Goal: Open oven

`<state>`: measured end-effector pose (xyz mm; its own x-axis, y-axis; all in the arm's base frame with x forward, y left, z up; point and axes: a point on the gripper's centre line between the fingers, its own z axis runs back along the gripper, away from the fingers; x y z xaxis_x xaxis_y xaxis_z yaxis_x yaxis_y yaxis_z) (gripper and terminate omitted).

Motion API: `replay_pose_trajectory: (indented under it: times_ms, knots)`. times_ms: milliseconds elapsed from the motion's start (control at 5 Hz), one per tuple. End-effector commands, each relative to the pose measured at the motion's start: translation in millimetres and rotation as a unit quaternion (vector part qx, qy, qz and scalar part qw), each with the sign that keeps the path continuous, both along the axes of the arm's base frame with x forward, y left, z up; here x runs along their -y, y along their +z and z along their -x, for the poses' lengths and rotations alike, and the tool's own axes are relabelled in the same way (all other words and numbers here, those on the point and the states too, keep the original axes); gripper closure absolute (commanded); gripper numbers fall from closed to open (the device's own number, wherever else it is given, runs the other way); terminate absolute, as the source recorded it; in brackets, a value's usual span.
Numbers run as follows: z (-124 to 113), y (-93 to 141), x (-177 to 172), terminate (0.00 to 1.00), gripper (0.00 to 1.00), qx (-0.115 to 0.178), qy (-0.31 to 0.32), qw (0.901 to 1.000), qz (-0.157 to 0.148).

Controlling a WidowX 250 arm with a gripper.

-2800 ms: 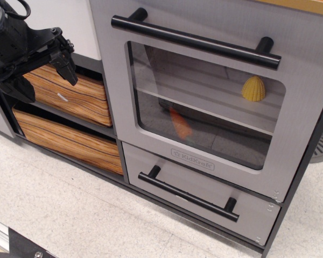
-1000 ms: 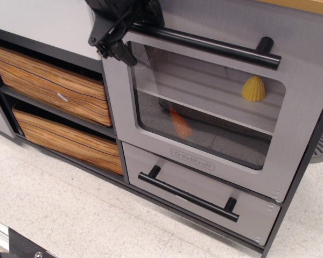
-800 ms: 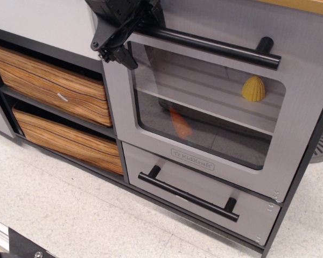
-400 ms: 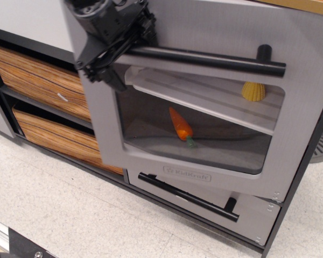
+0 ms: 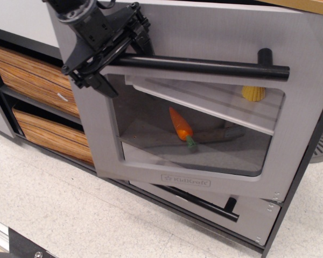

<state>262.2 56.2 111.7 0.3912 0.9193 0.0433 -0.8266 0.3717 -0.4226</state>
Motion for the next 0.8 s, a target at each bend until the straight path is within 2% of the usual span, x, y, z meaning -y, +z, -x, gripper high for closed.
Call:
replay_pose_trajectory:
  times_ms: [0, 200, 400, 600]
  knots:
    - [14, 55, -27, 0.0, 0.0, 0.065, -0.043, 0.9969, 0.008]
    - [34, 52, -32, 0.0, 0.0, 0.048, -0.089, 0.9948, 0.013]
    - [53, 20, -43, 0.0, 0.0, 0.01, -0.127, 0.9913, -0.033]
    - [54, -7, -63, 0.0, 0.0, -0.024, -0.121, 0.9893, -0.077]
